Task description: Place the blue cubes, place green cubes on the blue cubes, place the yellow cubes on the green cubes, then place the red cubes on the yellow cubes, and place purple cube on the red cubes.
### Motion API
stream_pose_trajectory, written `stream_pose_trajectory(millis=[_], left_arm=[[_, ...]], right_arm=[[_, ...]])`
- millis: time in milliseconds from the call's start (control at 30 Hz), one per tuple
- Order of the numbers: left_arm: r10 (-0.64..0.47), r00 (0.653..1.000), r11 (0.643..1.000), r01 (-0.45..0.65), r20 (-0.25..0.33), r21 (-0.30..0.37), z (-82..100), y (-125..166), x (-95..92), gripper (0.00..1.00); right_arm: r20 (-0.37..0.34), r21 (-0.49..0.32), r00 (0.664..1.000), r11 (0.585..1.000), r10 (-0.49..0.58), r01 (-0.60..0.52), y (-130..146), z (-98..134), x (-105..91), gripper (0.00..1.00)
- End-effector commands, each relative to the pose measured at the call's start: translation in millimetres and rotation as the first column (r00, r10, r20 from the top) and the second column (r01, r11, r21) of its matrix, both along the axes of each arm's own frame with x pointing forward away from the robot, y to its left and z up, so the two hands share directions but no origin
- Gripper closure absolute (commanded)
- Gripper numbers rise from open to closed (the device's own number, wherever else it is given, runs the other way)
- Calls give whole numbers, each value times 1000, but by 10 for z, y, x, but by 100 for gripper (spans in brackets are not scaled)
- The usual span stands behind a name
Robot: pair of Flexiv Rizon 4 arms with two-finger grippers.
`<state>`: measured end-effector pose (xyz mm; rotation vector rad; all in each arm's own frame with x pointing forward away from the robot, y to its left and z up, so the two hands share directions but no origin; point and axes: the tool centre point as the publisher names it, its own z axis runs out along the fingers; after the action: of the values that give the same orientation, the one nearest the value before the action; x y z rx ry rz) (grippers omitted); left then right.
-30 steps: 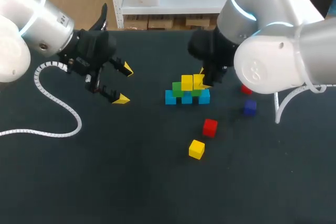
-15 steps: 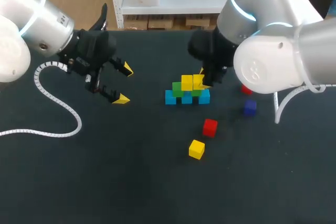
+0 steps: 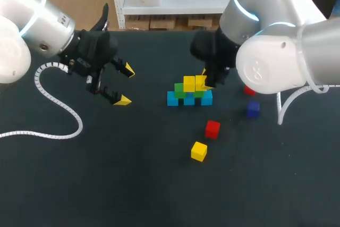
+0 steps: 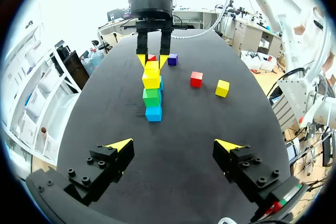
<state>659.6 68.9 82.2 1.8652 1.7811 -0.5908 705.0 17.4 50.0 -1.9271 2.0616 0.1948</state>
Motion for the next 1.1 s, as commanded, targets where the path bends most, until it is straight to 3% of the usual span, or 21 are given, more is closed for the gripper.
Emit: stream_pose_trajectory(millis=[33, 300, 833, 1100], left_arm=[[-3, 1000, 1000, 3, 1, -2, -5, 7, 8, 0], [-3, 1000, 1000, 3, 1, -2, -5, 7, 8, 0], [-3, 1000, 1000, 3, 1, -2, -5, 7, 8, 0], [-3, 1000, 1000, 3, 1, -2, -5, 7, 8, 0]], right_arm=[[-4, 2, 1000, 1000, 4, -4, 9, -6, 21, 89], [-5, 1, 1000, 1000, 5, -5, 17, -11, 37, 85], [-8, 2, 1000, 1000, 3, -3, 1, -8, 41, 52], [-11, 9, 1000, 1000, -3, 3, -24, 4, 28, 1]])
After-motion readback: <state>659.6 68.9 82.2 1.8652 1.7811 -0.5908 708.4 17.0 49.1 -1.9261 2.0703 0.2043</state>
